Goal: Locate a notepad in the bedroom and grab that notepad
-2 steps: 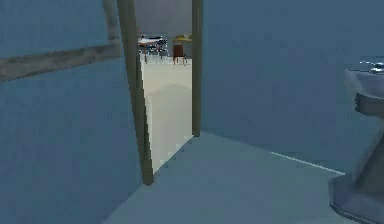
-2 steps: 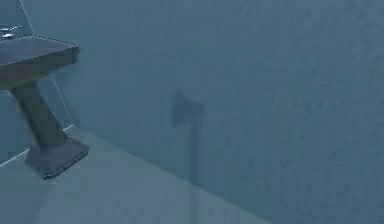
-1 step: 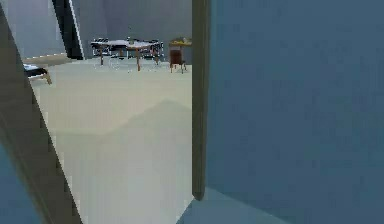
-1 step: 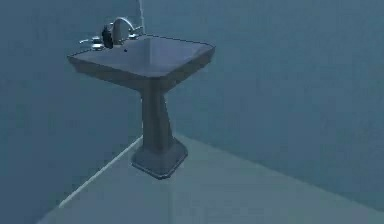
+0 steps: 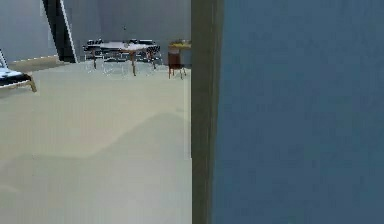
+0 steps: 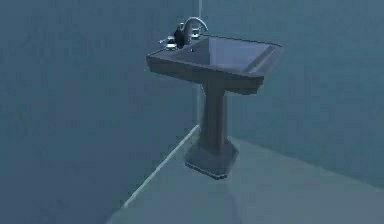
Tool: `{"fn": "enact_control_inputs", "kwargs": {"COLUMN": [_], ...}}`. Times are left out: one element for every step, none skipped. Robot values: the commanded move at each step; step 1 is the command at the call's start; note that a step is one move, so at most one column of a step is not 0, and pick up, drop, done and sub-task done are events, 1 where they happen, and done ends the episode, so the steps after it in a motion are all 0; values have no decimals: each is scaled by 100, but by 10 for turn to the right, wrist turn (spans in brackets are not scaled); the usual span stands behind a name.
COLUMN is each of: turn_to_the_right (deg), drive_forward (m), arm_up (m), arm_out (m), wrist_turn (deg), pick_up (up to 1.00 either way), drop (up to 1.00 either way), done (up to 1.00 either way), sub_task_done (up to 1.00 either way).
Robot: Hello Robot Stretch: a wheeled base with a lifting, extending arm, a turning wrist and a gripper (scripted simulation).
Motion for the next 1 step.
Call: {"fn": "enact_control_inputs", "kwargs": {"turn_to_the_right": [300], "drive_forward": [0], "arm_up": [0], "arm_out": [0], "wrist_turn": [0], "pick_up": [0], "drop": [0], "done": [0], "sub_task_done": [0]}}
